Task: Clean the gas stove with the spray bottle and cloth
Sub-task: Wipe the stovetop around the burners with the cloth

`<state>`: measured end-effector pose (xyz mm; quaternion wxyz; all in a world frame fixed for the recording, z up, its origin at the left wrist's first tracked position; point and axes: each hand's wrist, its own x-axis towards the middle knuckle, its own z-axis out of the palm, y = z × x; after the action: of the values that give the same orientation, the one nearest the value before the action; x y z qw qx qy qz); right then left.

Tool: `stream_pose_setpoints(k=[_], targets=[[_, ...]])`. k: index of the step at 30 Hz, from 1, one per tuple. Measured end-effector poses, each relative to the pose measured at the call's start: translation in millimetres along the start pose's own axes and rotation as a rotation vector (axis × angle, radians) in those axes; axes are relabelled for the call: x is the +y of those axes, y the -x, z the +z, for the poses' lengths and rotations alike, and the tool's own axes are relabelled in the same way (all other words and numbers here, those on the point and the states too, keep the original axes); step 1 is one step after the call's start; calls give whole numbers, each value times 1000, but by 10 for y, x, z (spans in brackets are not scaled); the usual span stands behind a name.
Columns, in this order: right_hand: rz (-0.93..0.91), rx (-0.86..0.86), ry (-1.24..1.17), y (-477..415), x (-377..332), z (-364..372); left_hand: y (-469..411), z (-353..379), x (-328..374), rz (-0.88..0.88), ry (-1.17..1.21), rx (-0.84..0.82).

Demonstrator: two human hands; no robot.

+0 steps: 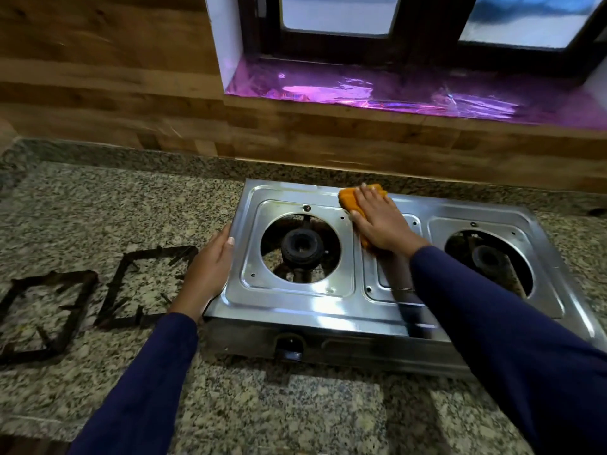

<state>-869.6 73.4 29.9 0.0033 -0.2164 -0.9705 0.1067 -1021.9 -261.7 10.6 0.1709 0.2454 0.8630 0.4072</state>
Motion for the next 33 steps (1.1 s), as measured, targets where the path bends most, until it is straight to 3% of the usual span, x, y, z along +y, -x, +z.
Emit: stream_pose_setpoints(k=[2, 6, 9, 18, 21, 28, 33], targets=[[5, -10, 22, -222, -162, 29, 30, -10, 18, -2, -22, 8], [-315, -116, 3, -57, -364, 67, 49, -23, 31, 0, -34, 6], [-400, -107, -69, 466, -363, 92, 60, -28, 47, -7, -55, 19], [-318, -133, -148, 1502, -469, 162, 44, -17, 6, 13, -107, 42], [-231, -114, -139, 1164, -464, 154, 35, -8, 32, 10, -124, 44], [185, 33, -63, -336, -654, 184, 11, -1, -11, 15, -124, 28], [189, -6, -88, -840, -1222, 229, -38, 25, -57, 43, -100, 45]])
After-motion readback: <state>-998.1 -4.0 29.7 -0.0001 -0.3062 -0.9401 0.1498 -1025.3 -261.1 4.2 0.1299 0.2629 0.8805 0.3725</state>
